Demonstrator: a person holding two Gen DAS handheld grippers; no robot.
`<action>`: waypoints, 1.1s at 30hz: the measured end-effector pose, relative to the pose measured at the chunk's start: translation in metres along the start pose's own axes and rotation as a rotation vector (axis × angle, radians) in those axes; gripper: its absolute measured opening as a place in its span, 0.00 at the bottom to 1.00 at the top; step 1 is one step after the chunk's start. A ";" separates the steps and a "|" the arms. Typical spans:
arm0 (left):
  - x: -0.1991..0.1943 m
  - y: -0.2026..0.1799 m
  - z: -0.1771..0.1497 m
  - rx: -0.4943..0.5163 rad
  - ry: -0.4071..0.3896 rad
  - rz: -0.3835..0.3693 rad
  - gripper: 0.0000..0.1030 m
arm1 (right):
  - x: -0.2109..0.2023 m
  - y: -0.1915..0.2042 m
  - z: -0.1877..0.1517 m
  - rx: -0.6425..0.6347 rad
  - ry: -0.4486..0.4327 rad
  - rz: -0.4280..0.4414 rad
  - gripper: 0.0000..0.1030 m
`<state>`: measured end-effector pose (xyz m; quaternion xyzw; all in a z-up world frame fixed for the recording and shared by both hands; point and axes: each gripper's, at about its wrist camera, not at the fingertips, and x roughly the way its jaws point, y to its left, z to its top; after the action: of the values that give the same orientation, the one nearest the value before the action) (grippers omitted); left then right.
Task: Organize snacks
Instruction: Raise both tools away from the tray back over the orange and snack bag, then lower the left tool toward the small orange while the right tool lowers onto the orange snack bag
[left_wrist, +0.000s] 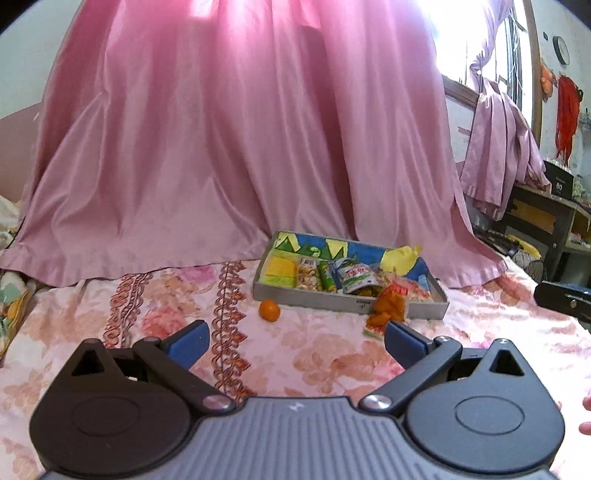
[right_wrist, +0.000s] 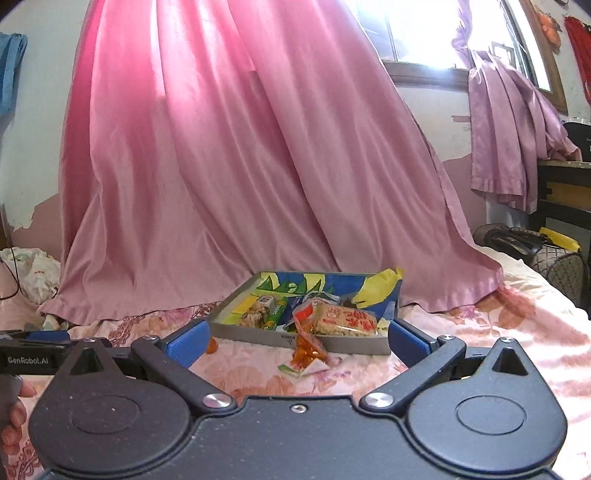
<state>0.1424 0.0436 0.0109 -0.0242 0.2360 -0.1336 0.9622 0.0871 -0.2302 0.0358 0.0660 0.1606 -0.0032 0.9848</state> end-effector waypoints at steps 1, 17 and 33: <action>-0.002 0.000 -0.002 0.006 0.002 0.005 1.00 | -0.003 0.001 -0.003 0.000 -0.004 -0.003 0.99; -0.022 -0.003 -0.032 -0.007 0.036 0.043 1.00 | -0.016 0.010 -0.042 0.038 0.100 0.013 0.99; -0.028 -0.004 -0.046 -0.021 0.131 0.083 1.00 | -0.013 0.008 -0.057 0.087 0.194 0.046 0.99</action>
<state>0.0967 0.0482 -0.0167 -0.0156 0.3008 -0.0925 0.9491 0.0572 -0.2150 -0.0131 0.1123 0.2534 0.0188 0.9606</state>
